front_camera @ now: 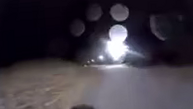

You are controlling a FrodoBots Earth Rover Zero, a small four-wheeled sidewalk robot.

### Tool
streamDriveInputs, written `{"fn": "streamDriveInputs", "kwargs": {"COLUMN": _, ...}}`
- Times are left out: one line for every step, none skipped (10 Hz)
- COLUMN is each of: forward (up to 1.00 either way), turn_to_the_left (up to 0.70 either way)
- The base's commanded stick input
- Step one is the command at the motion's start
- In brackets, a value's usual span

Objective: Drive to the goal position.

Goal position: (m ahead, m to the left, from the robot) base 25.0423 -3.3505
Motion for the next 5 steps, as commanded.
{"fn": "streamDriveInputs", "kwargs": {"forward": 1.00, "turn_to_the_left": -0.39}}
{"fn": "streamDriveInputs", "kwargs": {"forward": 1.00, "turn_to_the_left": -0.12}}
{"fn": "streamDriveInputs", "kwargs": {"forward": 1.00, "turn_to_the_left": 0.00}}
{"fn": "streamDriveInputs", "kwargs": {"forward": 1.00, "turn_to_the_left": 0.00}}
{"fn": "streamDriveInputs", "kwargs": {"forward": 1.00, "turn_to_the_left": 0.00}}
